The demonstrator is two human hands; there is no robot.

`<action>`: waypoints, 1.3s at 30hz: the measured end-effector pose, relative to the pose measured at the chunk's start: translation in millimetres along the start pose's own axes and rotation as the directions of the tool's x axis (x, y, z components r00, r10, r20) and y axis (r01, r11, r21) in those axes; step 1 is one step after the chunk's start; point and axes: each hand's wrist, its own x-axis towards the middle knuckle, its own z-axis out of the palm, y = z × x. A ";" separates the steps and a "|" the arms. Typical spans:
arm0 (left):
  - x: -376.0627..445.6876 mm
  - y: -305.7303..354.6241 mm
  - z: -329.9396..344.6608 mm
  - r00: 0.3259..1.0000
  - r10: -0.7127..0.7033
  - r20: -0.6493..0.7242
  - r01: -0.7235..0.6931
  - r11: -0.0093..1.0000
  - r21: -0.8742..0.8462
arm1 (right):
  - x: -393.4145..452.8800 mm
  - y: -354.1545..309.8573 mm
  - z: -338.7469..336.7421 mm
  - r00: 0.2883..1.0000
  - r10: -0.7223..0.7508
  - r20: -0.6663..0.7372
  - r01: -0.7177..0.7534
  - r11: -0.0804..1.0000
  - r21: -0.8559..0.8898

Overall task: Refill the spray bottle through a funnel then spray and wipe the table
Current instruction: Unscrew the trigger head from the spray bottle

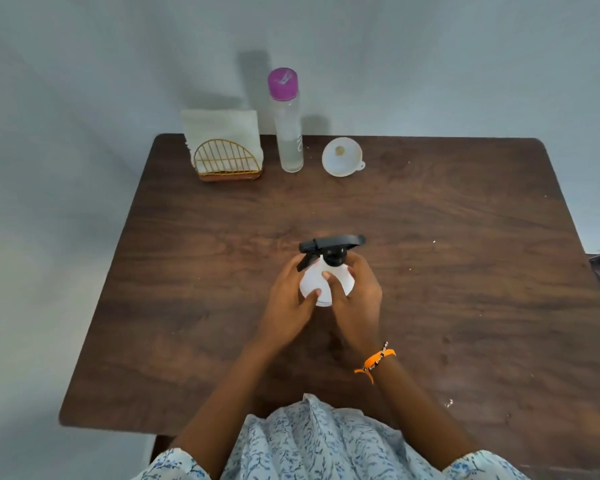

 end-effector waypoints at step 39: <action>0.0 2.2 16.7 0.999 -0.047 0.019 0.048 0.997 -0.057 | -5.3 -18.6 -3.6 0.999 0.006 -0.042 -0.001 0.995 0.105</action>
